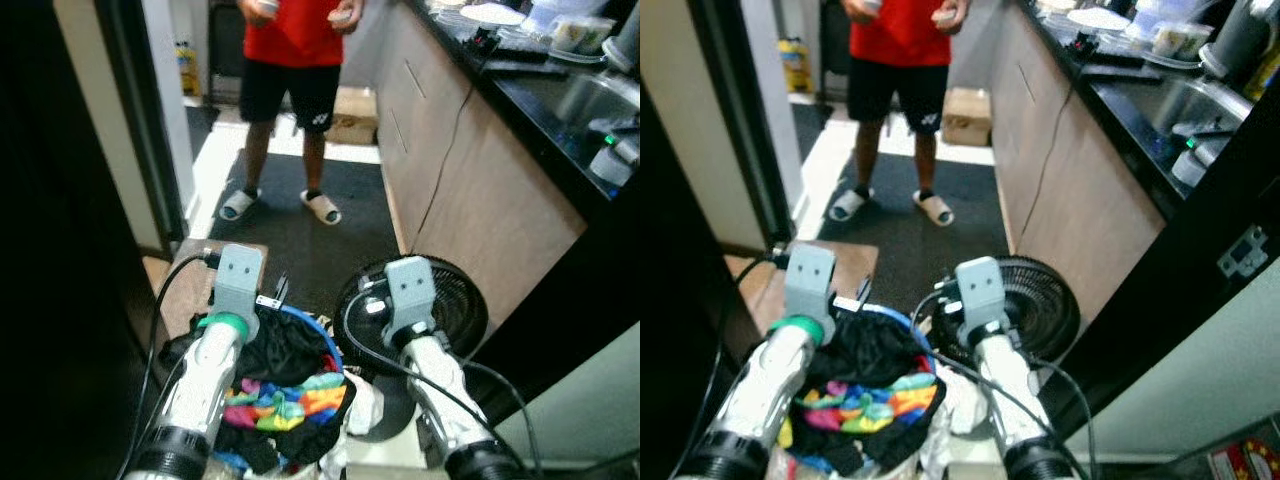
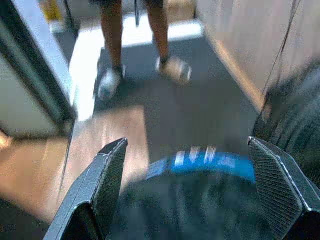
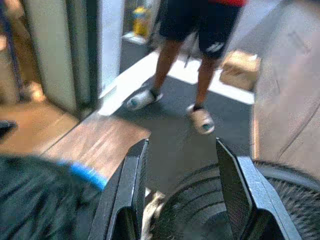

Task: Clothes washing

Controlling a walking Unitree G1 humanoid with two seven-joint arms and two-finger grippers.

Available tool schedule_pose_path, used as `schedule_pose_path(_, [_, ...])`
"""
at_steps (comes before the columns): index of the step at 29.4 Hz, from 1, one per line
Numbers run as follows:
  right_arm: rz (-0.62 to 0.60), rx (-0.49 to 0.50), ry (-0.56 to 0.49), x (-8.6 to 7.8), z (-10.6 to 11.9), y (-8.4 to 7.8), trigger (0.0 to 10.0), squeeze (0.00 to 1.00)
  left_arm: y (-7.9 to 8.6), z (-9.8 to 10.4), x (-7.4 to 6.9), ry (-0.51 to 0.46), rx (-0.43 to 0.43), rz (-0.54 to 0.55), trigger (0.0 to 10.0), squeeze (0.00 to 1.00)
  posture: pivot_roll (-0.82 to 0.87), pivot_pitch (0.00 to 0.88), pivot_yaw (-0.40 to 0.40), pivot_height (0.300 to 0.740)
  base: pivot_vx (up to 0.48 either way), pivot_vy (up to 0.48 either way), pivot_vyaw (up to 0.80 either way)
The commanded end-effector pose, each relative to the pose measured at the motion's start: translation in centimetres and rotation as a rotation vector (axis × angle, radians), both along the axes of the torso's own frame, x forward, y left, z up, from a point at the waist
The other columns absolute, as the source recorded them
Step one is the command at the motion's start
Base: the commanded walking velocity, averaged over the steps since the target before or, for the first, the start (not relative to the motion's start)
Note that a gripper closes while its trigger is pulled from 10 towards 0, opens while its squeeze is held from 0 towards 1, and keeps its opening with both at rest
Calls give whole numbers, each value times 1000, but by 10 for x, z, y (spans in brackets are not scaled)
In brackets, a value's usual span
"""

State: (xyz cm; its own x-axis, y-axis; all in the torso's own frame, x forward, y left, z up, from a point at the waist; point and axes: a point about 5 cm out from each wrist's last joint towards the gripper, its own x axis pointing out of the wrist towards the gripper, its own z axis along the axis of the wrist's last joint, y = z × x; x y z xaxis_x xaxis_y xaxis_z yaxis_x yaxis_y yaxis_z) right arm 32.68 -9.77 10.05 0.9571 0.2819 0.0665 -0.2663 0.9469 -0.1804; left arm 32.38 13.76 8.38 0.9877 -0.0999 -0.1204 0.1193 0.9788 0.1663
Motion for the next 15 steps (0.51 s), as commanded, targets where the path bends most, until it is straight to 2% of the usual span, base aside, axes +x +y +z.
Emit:
schedule_pose_path(1, [-5, -8, 19, -2, -7, -3, 10000, 0, 0, -14, -7, 38, 24, -8, 10000, 0, 74, 0, -14, 740, 0, 0, 0])
schedule_pose_path(2, [-19, -10, 33, -3, -11, -5, 10000, 0, 2, -23, -13, 56, 85, -31, 10000, 0, 78, 0, -3, 740, 0, 0, 0])
schedule_pose_path(3, [-19, -10, 33, -3, -11, -5, 10000, 0, 2, -23, -13, 56, 85, -31, 10000, 0, 78, 0, -3, 740, 0, 0, 0])
schedule_pose_path(5, [-62, -3, 64, -5, -20, -9, 10000, 0, 8, -33, -20, 75, 145, -61, 10000, 0, 76, 0, 33, 740, 0, 0, 0])
schedule_pose_path(8, [-79, 1, 76, -7, -23, -11, 10000, 0, 11, -34, -22, 82, 156, -66, 10000, 0, 76, 0, 33, 740, 0, 0, 0])
schedule_pose_path(10, [-119, 6, 105, -13, -34, -16, 10000, 0, 15, -35, -21, 92, 171, -80, 10000, 0, 61, 0, 84, 740, 0, 0, 0])
schedule_pose_path(15, [-156, 24, 122, -17, -41, -19, 10000, 0, 16, -35, -19, 96, 190, -101, 10000, 0, 47, 0, 110, 740, 0, 0, 0])
